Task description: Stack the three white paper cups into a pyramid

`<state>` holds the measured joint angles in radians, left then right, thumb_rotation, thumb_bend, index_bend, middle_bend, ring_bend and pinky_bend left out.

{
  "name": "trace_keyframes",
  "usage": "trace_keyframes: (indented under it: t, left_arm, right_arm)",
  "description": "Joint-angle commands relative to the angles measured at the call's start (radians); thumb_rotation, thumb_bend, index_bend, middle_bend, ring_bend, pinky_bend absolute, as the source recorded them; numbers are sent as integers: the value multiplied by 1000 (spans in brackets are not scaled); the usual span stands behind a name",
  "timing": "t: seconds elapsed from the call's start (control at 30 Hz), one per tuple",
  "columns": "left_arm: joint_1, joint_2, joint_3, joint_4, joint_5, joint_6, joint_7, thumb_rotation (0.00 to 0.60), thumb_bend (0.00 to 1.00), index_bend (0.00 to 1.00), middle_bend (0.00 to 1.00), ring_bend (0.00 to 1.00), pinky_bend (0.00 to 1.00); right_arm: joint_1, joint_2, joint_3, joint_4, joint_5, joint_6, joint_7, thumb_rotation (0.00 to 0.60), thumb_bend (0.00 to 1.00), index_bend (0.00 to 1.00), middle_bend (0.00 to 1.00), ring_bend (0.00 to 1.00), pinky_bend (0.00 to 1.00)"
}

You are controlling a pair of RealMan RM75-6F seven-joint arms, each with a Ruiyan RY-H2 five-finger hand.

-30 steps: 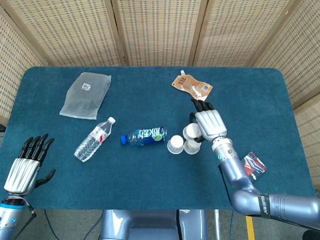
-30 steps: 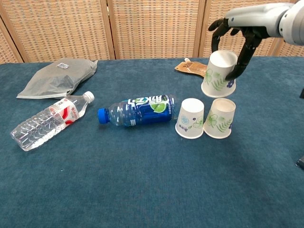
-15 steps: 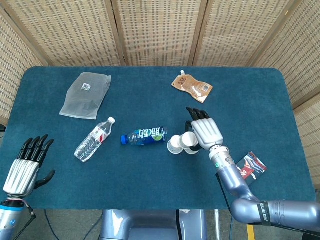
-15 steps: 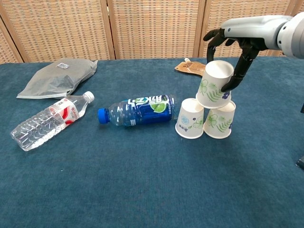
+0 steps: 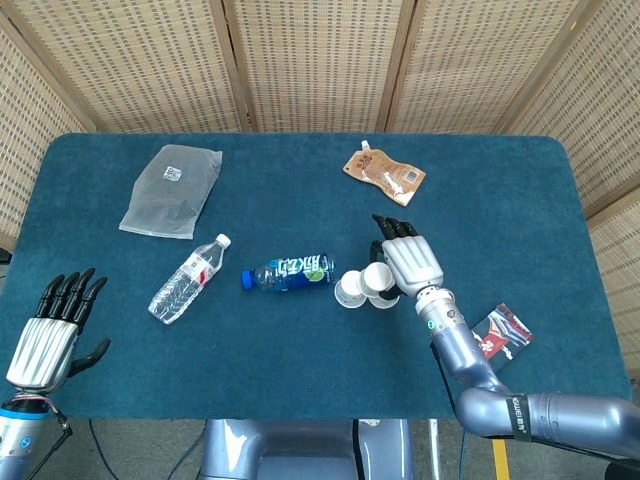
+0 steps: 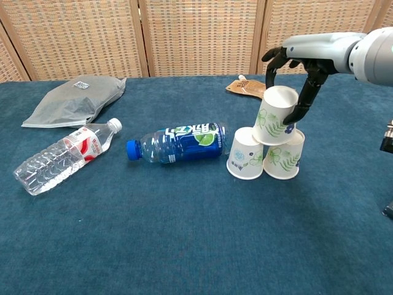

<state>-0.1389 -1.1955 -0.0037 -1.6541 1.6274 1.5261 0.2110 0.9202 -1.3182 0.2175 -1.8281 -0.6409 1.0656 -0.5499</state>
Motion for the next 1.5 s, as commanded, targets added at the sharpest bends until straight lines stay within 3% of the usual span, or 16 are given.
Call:
trace_keyframes:
  t: [0.03, 0.13, 0.47, 0.77, 0.97, 1.17, 1.33, 1.5]
  left_arm:
    - [-1, 0, 0, 0, -1, -4, 0, 600, 296, 40, 0, 0, 21]
    - [-2, -1, 0, -1, -1, -8, 2, 600, 296, 40, 0, 0, 21]
    - [1, -3, -2, -2, 1, -5, 9, 600, 296, 40, 0, 0, 21]
    - [7, 4, -5, -5, 3, 5, -1, 600, 296, 40, 0, 0, 21]
    - [17, 11, 0, -10, 19, 26, -11, 600, 296, 40, 0, 0, 21]
    - [27, 13, 13, -18, 30, 27, -10, 600, 294, 40, 0, 0, 21]
    - [35, 13, 15, -19, 25, 31, -4, 600, 290, 40, 0, 0, 21]
    - [53, 10, 21, -11, 17, 43, 2, 600, 289, 39, 0, 0, 21]
  right_arm:
    - [1, -2, -2, 7, 5, -6, 2, 600, 153, 517, 43, 0, 145]
    - [1, -4, -4, 15, 6, -12, 7, 600, 153, 500, 31, 0, 140]
    - [-6, 10, 2, 0, -22, -1, 22, 600, 152, 229, 0, 0, 100]
    - [-51, 121, -26, -100, -25, 87, -30, 600, 153, 164, 0, 0, 78]
    - [-185, 187, -69, -96, -251, 133, 162, 600, 152, 104, 0, 0, 67]
    - [-372, 183, -196, 27, -545, 279, 335, 600, 152, 77, 0, 0, 48]
    - [-476, 161, -253, 114, -689, 366, 473, 600, 152, 55, 0, 0, 44]
    - [-579, 114, -289, 222, -783, 485, 506, 600, 152, 55, 0, 0, 44]
